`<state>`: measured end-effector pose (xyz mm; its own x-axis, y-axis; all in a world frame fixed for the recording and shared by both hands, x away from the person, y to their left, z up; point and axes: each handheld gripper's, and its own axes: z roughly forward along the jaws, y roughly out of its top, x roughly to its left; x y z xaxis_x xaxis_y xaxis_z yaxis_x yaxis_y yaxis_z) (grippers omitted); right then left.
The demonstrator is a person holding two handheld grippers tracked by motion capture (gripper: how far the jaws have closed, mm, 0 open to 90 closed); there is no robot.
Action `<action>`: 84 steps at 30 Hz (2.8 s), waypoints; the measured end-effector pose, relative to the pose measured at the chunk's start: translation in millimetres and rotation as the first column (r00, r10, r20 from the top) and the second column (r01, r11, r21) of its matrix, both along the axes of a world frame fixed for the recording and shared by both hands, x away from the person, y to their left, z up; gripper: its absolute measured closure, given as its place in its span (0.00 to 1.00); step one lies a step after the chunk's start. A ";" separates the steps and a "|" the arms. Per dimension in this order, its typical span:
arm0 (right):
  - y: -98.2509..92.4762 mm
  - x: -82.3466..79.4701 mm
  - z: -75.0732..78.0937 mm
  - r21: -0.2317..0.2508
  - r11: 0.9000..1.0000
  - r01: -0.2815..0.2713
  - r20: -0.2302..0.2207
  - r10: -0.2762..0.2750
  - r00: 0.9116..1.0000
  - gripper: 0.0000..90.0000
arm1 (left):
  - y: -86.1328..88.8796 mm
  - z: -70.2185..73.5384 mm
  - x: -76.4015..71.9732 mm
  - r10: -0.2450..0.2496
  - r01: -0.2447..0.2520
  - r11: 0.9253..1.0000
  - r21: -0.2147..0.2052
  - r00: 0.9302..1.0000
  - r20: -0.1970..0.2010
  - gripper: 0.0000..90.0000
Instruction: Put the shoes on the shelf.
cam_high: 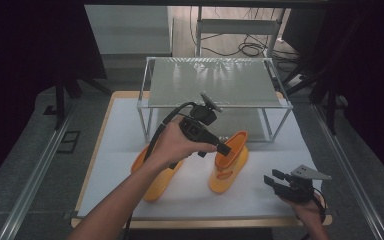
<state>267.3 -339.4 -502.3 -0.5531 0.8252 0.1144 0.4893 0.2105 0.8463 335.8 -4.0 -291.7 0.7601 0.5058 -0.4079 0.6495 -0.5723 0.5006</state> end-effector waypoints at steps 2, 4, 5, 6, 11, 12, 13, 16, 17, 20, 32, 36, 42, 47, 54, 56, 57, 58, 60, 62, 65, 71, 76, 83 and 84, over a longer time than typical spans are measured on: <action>-0.4 0.0 0.5 0.001 1.000 0.001 0.000 -0.001 1.000 0.58 | -5.6 -0.7 3.6 0.005 -0.005 1.000 0.008 1.000 -0.004 0.51; -0.9 0.2 0.3 0.002 1.000 0.003 0.000 -0.003 1.000 0.58 | -9.5 -1.6 7.2 0.006 -0.006 1.000 0.015 1.000 -0.010 0.52; -0.9 0.2 0.2 0.003 1.000 0.003 -0.001 -0.003 1.000 0.58 | -11.9 -2.3 10.1 0.008 -0.007 1.000 0.022 1.000 -0.010 0.52; -1.0 0.2 0.0 0.002 1.000 0.004 -0.001 -0.004 1.000 0.58 | -13.7 -2.9 12.7 0.010 -0.009 0.999 0.031 1.000 -0.010 0.52; -0.9 -0.2 0.8 0.004 1.000 0.002 -0.001 -0.002 1.000 0.58 | -20.1 -10.0 25.7 0.018 -0.016 0.997 0.070 1.000 -0.024 0.54; -1.0 -0.3 0.8 0.004 1.000 0.002 0.000 -0.002 1.000 0.58 | -20.8 -12.1 28.6 0.016 -0.013 0.996 0.085 0.999 -0.028 0.54; -1.1 -0.2 0.8 0.005 1.000 0.003 0.000 -0.003 1.000 0.58 | -21.8 -14.2 31.1 0.021 -0.018 0.995 0.096 0.999 -0.032 0.54; -1.7 0.0 0.4 0.005 1.000 0.004 0.001 -0.004 1.000 0.58 | -25.5 -20.2 36.3 0.026 -0.020 0.992 0.124 0.999 -0.040 0.55; -1.9 0.0 0.5 0.006 1.000 0.005 0.000 -0.005 1.000 0.58 | -27.0 -22.0 37.5 0.023 -0.017 0.991 0.135 0.999 -0.043 0.55; -2.4 0.2 0.3 0.006 1.000 0.006 0.000 -0.006 1.000 0.58 | -31.8 -28.4 40.0 0.018 -0.010 0.987 0.161 0.999 -0.050 0.56; -2.9 0.3 -0.1 0.004 1.000 0.009 -0.004 -0.009 1.000 0.58 | -45.8 -48.7 45.6 0.036 -0.023 0.978 0.209 0.998 -0.059 0.76; -2.8 0.5 -0.4 0.005 1.000 0.013 -0.004 -0.013 1.000 0.58 | -46.4 -49.8 45.4 0.042 -0.028 0.978 0.209 0.997 -0.060 0.85; -3.0 0.4 0.0 0.001 1.000 0.018 -0.004 -0.018 1.000 0.58 | -47.2 -47.7 43.3 0.052 -0.043 0.977 0.210 0.998 -0.042 0.95; -4.5 0.3 1.0 0.006 1.000 0.025 0.001 -0.025 1.000 0.58 | -41.0 -31.2 41.1 0.053 -0.048 0.981 0.186 0.998 -0.023 0.96; -5.5 -0.3 2.4 0.013 0.999 0.032 0.008 -0.032 0.999 0.58 | -20.0 -1.0 24.5 0.042 -0.045 0.987 0.155 0.999 0.017 0.96; -5.0 -0.1 2.4 0.013 0.999 0.032 0.010 -0.032 0.999 0.58 | -11.7 4.3 17.9 0.039 -0.043 0.987 0.152 0.999 0.029 0.96; -4.4 -0.3 2.6 0.014 0.999 0.031 0.007 -0.032 0.999 0.58 | -7.5 6.3 14.6 0.039 -0.044 0.988 0.147 0.999 0.037 0.96; -3.9 -0.3 2.5 0.013 0.999 0.031 0.006 -0.031 0.999 0.58 | -3.3 7.8 11.4 0.038 -0.044 0.989 0.145 0.998 0.040 0.96; -3.0 -0.3 2.2 0.008 1.000 0.026 0.007 -0.026 1.000 0.58 | 4.7 8.9 6.1 0.035 -0.042 0.988 0.150 0.998 0.051 0.96; -1.9 -0.2 1.8 0.008 1.000 0.025 0.003 -0.025 1.000 0.58 | 13.3 7.5 1.3 0.034 -0.042 0.987 0.153 0.998 0.054 0.96; -0.9 0.2 0.9 0.004 1.000 0.022 0.002 -0.022 1.000 0.58 | 23.8 2.7 -2.8 0.041 -0.049 0.987 0.153 0.998 0.054 0.96; -0.1 0.2 0.6 0.004 1.000 0.022 0.001 -0.022 1.000 0.58 | 46.7 -13.3 -6.0 0.086 -0.097 0.984 0.152 0.993 0.077 0.96; -0.1 0.9 -0.5 -0.002 1.000 0.020 0.000 -0.020 1.000 0.58 | 65.3 -24.9 -5.1 0.121 -0.133 0.979 0.154 0.989 0.082 0.96; 0.7 1.1 -1.1 0.000 1.000 0.021 -0.003 -0.021 1.000 0.58 | 89.3 -41.9 -12.7 0.154 -0.162 0.978 0.133 0.986 0.070 0.95; 0.8 1.0 -1.2 -0.001 1.000 0.021 -0.002 -0.021 1.000 0.58 | 94.4 -44.4 -14.2 0.162 -0.169 0.977 0.129 0.985 0.066 0.95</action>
<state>268.3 -338.6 -503.5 -0.5350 0.8370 0.1152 0.4957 0.2006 0.8450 321.6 90.4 -336.0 0.6807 0.6736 -0.2880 0.7144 -0.5234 0.4645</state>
